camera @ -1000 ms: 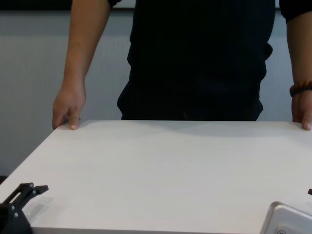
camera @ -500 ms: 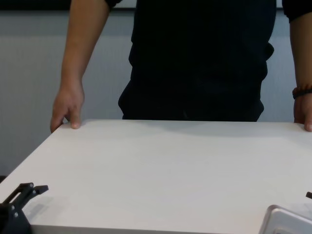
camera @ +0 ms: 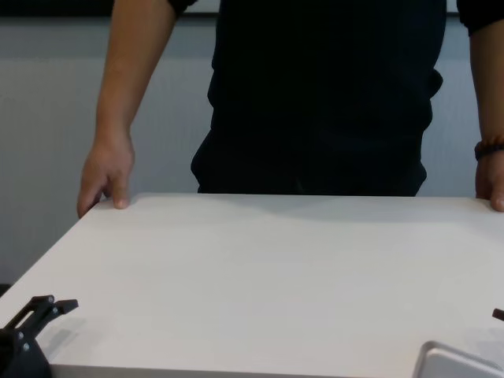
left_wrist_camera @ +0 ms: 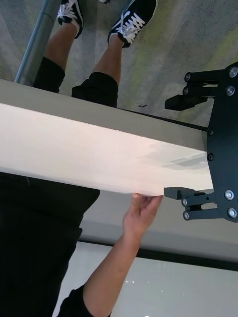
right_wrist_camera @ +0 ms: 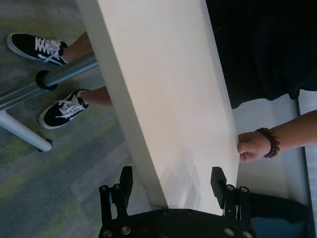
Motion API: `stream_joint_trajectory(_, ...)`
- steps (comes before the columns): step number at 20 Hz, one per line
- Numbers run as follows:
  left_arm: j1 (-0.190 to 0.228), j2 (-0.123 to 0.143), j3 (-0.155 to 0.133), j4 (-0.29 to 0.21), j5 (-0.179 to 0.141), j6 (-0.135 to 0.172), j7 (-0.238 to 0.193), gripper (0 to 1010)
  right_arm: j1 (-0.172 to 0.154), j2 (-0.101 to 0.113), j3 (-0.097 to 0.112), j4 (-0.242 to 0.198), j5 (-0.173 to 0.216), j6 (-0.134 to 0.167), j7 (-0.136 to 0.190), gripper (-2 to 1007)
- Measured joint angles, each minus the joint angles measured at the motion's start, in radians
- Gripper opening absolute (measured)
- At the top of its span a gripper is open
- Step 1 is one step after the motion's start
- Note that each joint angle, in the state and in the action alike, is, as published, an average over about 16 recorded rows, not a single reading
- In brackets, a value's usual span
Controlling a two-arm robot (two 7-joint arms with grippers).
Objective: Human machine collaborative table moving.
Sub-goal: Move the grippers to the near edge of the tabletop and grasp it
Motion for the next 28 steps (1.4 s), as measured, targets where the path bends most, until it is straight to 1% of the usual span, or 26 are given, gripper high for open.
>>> stream_joint_trajectory(10, 0.0, 0.0, 0.0, 0.0, 0.0, 0.0, 0.0, 1001, 0.005, -0.004, -0.04, 0.005, -0.108, 0.052, 0.001, 1001)
stream_joint_trajectory(15, 0.0, 0.0, 0.0, 0.0, 0.0, 0.0, 0.0, 1001, 0.002, -0.008, -0.05, 0.007, -0.146, 0.066, -0.002, 1001)
stream_joint_trajectory(18, 0.0, 0.0, 0.0, 0.0, 0.0, 0.0, 0.0, 1001, -0.005, -0.011, -0.044, 0.007, -0.146, 0.053, -0.006, 1001)
stream_joint_trajectory(28, 0.0, 0.0, 0.0, 0.0, 0.0, 0.0, 0.0, 1001, -0.027, -0.017, -0.013, 0.008, -0.105, -0.016, -0.021, 1001)
